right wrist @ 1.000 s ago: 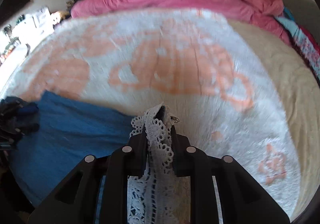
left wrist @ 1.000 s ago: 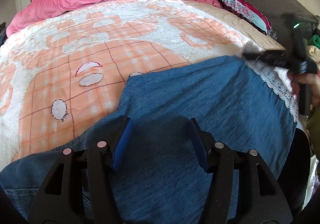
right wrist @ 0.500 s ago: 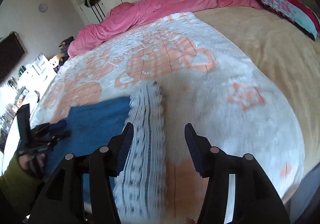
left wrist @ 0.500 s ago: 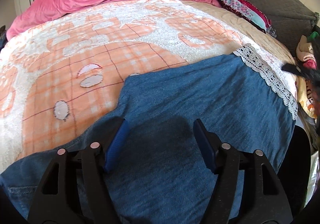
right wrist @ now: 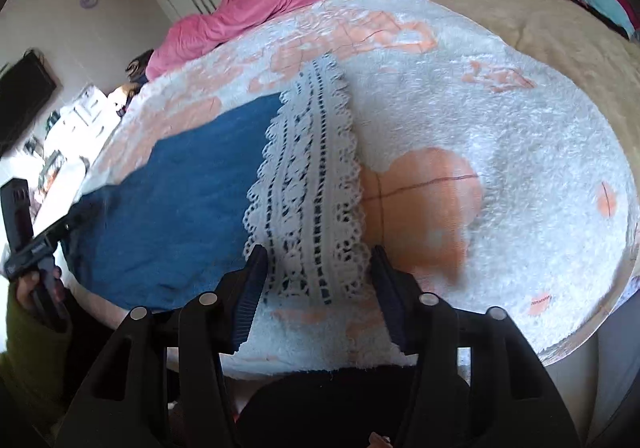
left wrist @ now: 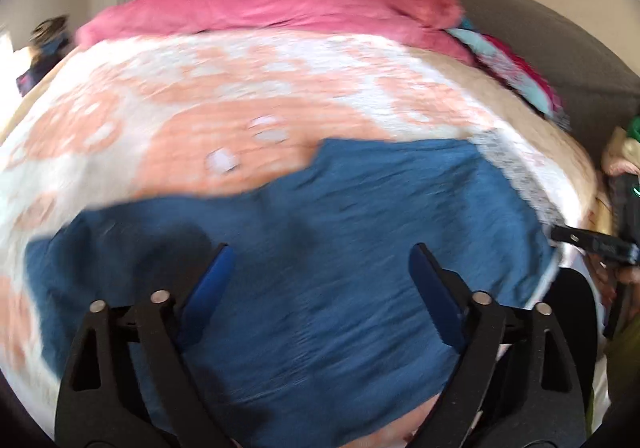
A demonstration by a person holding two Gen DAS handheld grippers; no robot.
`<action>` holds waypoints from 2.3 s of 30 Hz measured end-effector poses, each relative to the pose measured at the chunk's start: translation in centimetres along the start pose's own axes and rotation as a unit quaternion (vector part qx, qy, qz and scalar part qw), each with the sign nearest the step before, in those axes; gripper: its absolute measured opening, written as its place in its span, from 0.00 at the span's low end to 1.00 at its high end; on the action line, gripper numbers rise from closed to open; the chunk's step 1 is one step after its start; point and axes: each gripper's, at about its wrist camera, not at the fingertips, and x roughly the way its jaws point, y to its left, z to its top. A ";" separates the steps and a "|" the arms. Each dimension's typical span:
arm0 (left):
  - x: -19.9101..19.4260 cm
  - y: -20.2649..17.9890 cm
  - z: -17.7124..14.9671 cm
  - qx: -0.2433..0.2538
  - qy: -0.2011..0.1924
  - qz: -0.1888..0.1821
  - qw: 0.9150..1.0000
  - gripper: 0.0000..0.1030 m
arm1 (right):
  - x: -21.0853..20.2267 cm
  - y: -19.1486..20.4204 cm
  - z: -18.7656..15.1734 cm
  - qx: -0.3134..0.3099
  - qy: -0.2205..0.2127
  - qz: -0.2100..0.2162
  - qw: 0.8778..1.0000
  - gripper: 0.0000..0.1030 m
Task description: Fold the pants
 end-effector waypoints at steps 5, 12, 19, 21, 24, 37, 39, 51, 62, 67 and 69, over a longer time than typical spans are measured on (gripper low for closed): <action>0.5 3.6 -0.8 -0.066 0.020 0.037 0.997 0.81 | -1.0 2.0 -0.4 -0.057 -0.002 -0.042 0.997 0.24; 1.4 3.6 -1.0 -0.055 0.032 0.057 0.996 0.81 | -0.1 1.2 -1.5 -0.051 0.007 -0.071 0.996 0.25; -0.4 3.5 -0.6 -0.062 0.001 0.032 0.998 0.82 | -2.8 0.7 -1.5 -0.018 -0.027 -0.058 0.998 0.45; -1.3 2.9 -0.1 -0.053 -0.018 0.027 0.998 0.82 | -4.6 0.9 -1.5 -0.015 -0.061 -0.061 0.996 0.52; -1.4 1.3 0.3 -0.029 -0.030 0.011 0.999 0.82 | -6.4 2.1 -1.0 -0.025 -0.102 -0.065 0.992 0.52; 5.0 0.4 1.3 -0.042 0.030 -0.049 0.997 0.82 | 4.6 10.1 4.0 -0.137 -0.013 -0.065 0.988 0.66; 4.2 1.0 1.3 -0.048 0.023 -0.036 0.998 0.82 | 5.7 9.2 3.8 -0.129 0.004 -0.091 0.987 0.66; 3.8 1.1 0.2 0.003 0.032 0.083 0.996 0.89 | 4.7 7.1 2.4 -0.083 -0.023 -0.064 0.994 0.66; 2.4 0.5 0.1 -0.008 0.019 0.050 0.999 0.91 | 0.5 8.4 1.6 -0.065 -0.083 -0.056 0.993 0.91; 1.7 0.1 0.1 -0.005 0.009 0.049 0.999 0.91 | -0.6 8.4 1.6 -0.061 -0.091 -0.054 0.993 0.91; 1.4 0.0 0.2 -0.005 0.006 0.048 0.999 0.91 | -0.9 8.5 1.4 -0.061 -0.094 -0.054 0.992 0.91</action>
